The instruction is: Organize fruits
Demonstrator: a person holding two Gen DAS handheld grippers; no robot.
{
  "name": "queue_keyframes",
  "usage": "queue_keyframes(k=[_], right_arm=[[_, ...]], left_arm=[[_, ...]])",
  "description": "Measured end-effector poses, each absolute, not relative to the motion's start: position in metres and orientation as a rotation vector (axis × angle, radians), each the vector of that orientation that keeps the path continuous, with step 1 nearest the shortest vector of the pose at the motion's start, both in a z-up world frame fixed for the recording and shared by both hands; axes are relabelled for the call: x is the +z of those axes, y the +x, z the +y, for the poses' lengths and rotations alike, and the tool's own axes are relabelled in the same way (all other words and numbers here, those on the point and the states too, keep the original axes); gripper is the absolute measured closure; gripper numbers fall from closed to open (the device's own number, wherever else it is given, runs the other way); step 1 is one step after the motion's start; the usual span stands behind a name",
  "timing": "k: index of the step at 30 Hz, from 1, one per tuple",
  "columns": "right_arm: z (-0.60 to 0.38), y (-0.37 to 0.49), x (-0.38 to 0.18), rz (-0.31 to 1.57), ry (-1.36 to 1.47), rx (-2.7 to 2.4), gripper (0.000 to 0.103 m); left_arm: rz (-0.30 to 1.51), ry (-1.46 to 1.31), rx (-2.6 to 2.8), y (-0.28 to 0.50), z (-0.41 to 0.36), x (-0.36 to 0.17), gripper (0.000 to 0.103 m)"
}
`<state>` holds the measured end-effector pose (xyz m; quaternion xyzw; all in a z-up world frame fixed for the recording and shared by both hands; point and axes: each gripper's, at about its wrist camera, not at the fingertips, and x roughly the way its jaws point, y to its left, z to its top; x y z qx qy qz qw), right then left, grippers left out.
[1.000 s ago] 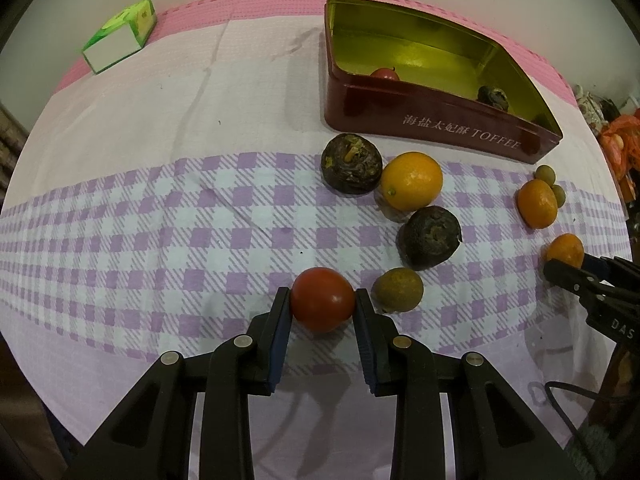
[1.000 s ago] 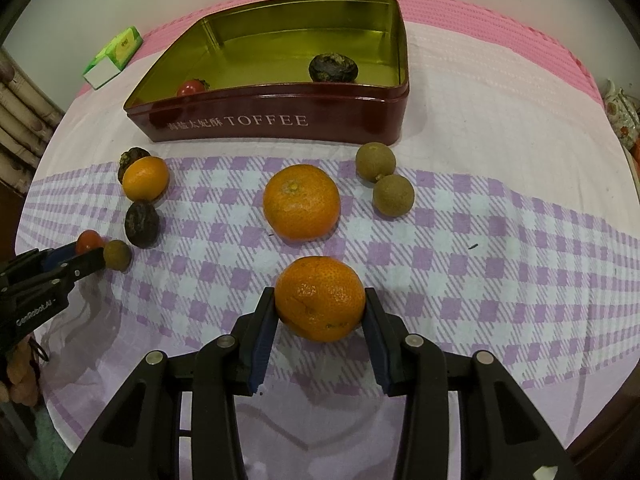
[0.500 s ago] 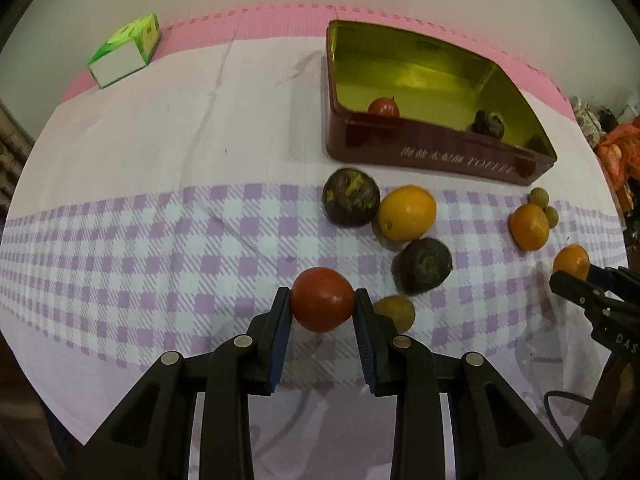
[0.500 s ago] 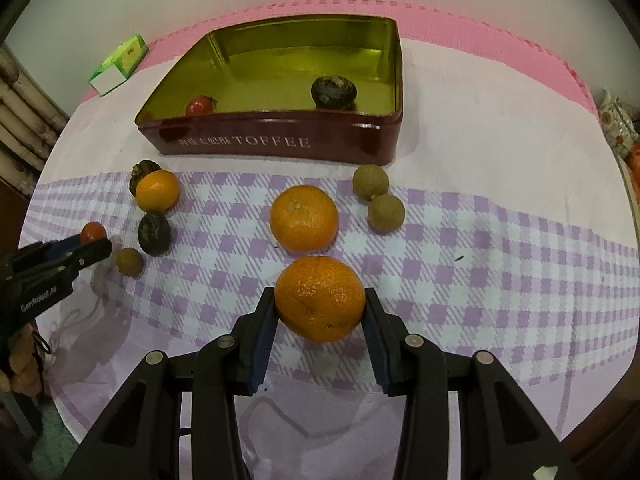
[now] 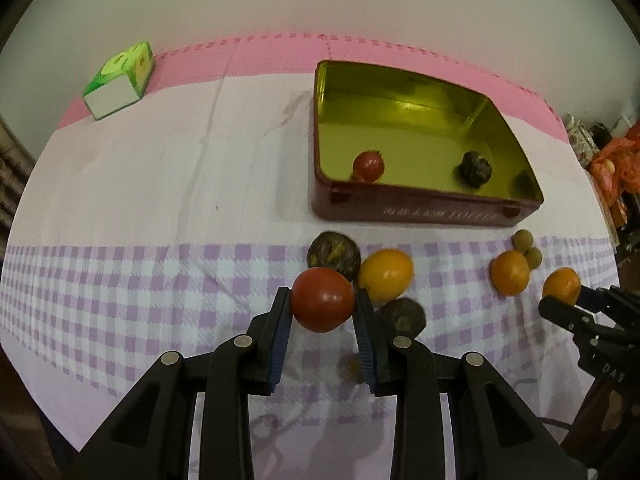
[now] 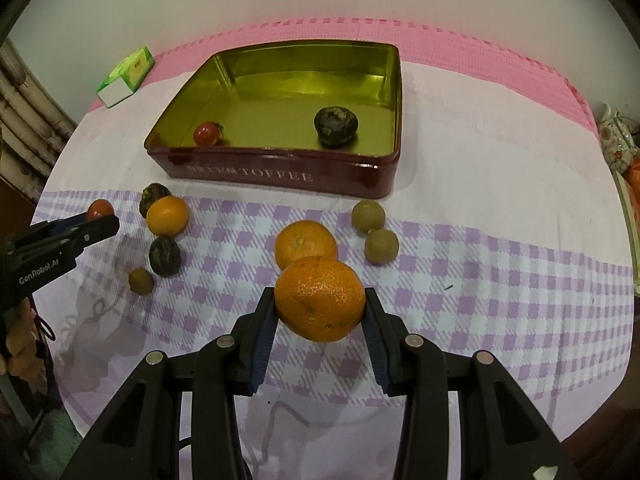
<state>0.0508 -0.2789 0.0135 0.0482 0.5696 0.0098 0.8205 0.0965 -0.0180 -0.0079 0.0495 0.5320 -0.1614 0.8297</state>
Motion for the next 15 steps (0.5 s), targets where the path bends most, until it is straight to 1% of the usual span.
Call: queue_keyframes(k=[15], right_arm=[[-0.285,0.074,0.033,1.152,0.059,0.022,0.064]], left_arm=[[1.085,0.092,-0.371,0.110,-0.042,0.002,0.071]])
